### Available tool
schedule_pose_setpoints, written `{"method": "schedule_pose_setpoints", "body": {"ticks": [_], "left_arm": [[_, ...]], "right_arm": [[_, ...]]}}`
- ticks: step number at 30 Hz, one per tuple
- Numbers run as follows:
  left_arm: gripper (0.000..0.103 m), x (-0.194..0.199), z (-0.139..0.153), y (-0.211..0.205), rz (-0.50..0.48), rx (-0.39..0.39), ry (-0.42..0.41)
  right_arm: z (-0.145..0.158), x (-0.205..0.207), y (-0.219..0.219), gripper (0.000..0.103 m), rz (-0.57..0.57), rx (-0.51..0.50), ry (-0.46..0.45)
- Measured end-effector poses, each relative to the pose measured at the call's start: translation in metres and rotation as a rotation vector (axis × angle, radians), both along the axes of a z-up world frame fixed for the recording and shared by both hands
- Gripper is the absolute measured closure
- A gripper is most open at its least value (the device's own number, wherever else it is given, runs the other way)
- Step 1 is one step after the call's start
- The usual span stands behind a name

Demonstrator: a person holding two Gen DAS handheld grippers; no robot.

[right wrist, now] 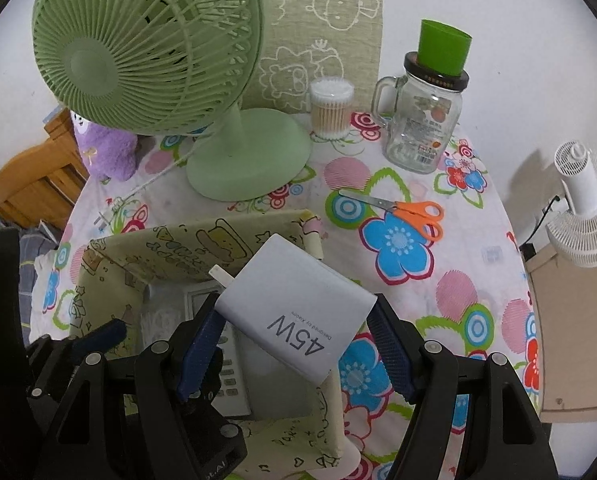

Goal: Organize rigid objects
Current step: 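Lower the remote into the fabric box and open the left tool while the right tool releases the charger inside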

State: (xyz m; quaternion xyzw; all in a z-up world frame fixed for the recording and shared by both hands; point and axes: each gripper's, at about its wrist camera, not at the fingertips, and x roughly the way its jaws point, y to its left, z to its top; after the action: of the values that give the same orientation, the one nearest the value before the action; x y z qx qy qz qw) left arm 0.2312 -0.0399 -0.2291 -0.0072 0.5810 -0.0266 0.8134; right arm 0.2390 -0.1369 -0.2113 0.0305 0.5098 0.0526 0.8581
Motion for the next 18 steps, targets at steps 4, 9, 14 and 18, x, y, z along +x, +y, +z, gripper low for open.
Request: {"method": "schedule_pose_setpoints", "body": {"ticks": [4, 9, 14, 18], "left_arm": [[0.013, 0.000, 0.000, 0.002, 0.003, 0.004, 0.002], [0.010, -0.001, 0.004, 0.004, 0.010, 0.008, -0.005], [0.007, -0.003, 0.009, 0.005, 0.003, 0.018, -0.013], [0.007, -0.007, 0.013, 0.004, -0.011, 0.033, -0.021]], "right_arm": [[0.000, 0.001, 0.004, 0.028, 0.006, -0.016, -0.001], [0.003, 0.001, 0.006, 0.025, 0.023, -0.019, -0.013], [0.003, -0.001, 0.007, 0.025, 0.027, 0.002, -0.003], [0.004, -0.005, 0.008, 0.024, 0.017, 0.010, 0.002]]}}
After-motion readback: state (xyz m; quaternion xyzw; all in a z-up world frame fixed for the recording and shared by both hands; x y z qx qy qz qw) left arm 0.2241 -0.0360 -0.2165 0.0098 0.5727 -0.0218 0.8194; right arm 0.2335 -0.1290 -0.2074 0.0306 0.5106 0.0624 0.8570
